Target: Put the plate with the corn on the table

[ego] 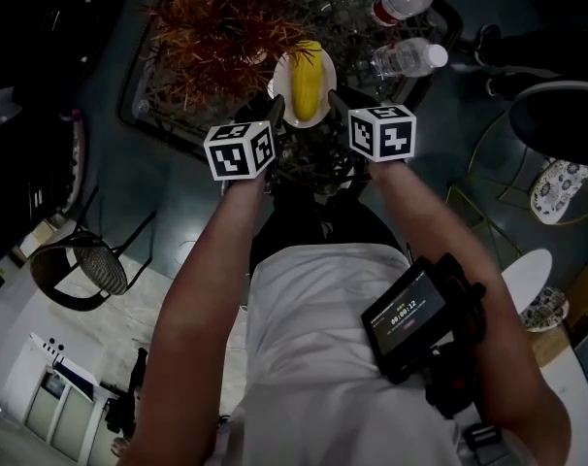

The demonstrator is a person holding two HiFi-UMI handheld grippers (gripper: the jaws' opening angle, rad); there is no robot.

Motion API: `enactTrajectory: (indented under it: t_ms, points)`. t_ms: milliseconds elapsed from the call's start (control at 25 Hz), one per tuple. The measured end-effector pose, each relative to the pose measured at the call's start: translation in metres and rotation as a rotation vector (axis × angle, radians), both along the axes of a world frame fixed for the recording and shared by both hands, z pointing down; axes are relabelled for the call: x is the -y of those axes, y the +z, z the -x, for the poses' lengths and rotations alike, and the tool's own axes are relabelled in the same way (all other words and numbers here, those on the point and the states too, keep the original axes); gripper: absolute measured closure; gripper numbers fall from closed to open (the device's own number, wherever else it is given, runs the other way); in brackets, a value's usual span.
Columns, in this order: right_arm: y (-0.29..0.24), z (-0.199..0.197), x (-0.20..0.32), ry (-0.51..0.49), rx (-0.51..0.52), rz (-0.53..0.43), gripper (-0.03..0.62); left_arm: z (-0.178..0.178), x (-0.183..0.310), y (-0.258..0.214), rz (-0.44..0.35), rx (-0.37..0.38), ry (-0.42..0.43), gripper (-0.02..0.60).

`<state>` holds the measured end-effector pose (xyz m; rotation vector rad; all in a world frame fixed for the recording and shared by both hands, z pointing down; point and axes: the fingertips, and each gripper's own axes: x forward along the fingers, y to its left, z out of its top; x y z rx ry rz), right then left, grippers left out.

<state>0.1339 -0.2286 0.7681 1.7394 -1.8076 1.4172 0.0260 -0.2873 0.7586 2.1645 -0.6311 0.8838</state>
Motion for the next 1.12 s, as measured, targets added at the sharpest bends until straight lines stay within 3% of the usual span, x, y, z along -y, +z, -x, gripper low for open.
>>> enactTrajectory:
  t_ms: [280,320,480,680,1120]
  points:
    - [0.0,-0.005,-0.014,0.001,0.014,0.005,0.509,0.014,-0.021,0.003,0.011,0.03,-0.003,0.453]
    - [-0.002,-0.006,-0.018,0.001,0.011,0.007,0.546,0.016,-0.025,0.003,0.015,0.033,-0.01,0.454]
    - [-0.013,-0.01,-0.035,0.004,0.024,0.004,0.576,0.023,-0.048,-0.005,0.03,0.035,-0.021,0.463]
    - [-0.032,-0.012,-0.045,-0.024,0.033,-0.026,0.577,0.029,-0.068,-0.02,0.045,0.009,-0.054,0.573]
    - [-0.086,0.022,-0.072,-0.128,0.098,-0.134,0.585,0.048,-0.124,-0.067,-0.02,-0.065,-0.09,0.574]
